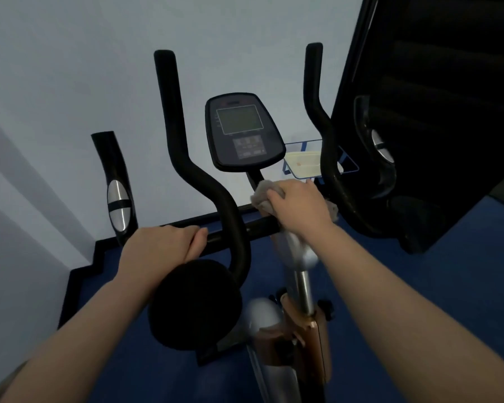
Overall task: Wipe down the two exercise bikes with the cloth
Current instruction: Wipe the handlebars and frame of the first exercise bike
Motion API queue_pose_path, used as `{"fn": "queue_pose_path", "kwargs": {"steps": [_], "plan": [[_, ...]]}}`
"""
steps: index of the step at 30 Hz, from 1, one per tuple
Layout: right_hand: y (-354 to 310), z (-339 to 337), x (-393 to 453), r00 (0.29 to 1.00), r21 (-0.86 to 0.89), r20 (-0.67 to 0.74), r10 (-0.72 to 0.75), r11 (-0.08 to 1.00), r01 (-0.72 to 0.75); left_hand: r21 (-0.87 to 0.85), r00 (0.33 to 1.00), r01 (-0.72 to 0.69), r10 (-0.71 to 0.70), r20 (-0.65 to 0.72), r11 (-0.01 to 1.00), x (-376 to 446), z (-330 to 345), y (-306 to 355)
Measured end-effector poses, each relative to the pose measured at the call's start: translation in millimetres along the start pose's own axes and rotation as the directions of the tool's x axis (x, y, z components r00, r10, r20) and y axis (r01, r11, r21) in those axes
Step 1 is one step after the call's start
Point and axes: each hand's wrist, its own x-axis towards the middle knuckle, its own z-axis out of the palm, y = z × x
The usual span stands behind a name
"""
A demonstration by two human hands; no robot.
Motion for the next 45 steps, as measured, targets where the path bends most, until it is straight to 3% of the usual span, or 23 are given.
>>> {"fn": "queue_pose_path", "kwargs": {"steps": [4, 6, 8, 12, 14, 16, 19, 21, 25, 29, 33, 36, 45], "plan": [[4.6, 22.0, -60.4, 0.935, -0.016, -0.320, -0.152, 0.988, 0.155, 0.021, 0.998, 0.007, -0.008, 0.055, 1.000, 0.4, 2.2, -1.7], [11.2, 27.3, -71.6, 0.908, 0.008, -0.368, -0.199, 0.976, 0.217, 0.032, 0.997, -0.014, 0.012, 0.071, 0.999, -0.1, 5.0, -2.1], [10.1, 23.0, -49.8, 0.933, 0.000, -0.313, -0.175, 0.983, 0.185, 0.033, 0.997, -0.027, 0.025, 0.071, 0.999, -0.2, 4.4, -2.5], [-4.4, 5.0, 3.6, 0.999, 0.013, -0.001, 0.046, 0.999, -0.046, 0.018, 0.990, -0.029, 0.026, 0.136, 0.999, -0.5, -0.8, -3.3], [-5.0, 2.0, 5.0, 0.996, 0.034, 0.024, 0.083, 0.996, -0.083, 0.023, 0.988, -0.001, -0.003, 0.156, 1.000, -1.2, -3.3, -2.0], [1.0, 10.7, -17.3, 0.991, -0.005, -0.133, -0.007, 1.000, 0.007, 0.025, 0.991, 0.016, -0.020, 0.135, 1.000, -0.7, -3.7, -1.7], [8.3, 25.6, -61.5, 0.913, -0.047, -0.365, -0.182, 0.983, 0.177, 0.010, 0.995, 0.013, -0.014, 0.100, 1.000, -0.7, -4.0, -1.6], [15.1, 19.8, -59.0, 0.924, -0.017, -0.320, -0.210, 0.976, 0.216, -0.009, 0.995, 0.031, -0.030, 0.093, 0.999, -1.6, -4.6, -1.2], [16.1, 5.6, -23.8, 0.990, 0.087, -0.138, -0.040, 0.995, 0.052, -0.011, 0.991, 0.083, -0.082, 0.105, 0.996, -2.1, -3.2, 1.0], [5.3, 8.0, -11.6, 0.991, -0.133, -0.127, 0.053, 0.989, -0.070, -0.018, 0.984, 0.138, -0.135, 0.120, 0.990, -1.5, -0.4, 0.0], [-5.2, 22.6, -37.2, 0.958, -0.260, -0.262, -0.117, 0.964, 0.047, -0.009, 0.985, 0.136, -0.134, 0.112, 0.991, -2.3, -2.2, 0.2], [-2.5, 21.2, -34.4, 0.957, -0.308, -0.217, -0.190, 0.944, 0.118, -0.012, 0.983, 0.135, -0.133, 0.124, 0.991, -1.3, -3.5, 0.6], [-5.2, 5.3, 6.1, 0.998, -0.098, 0.066, 0.021, 0.995, -0.014, -0.032, 0.973, 0.169, -0.161, 0.166, 0.985, -0.3, -3.9, 0.5]]}}
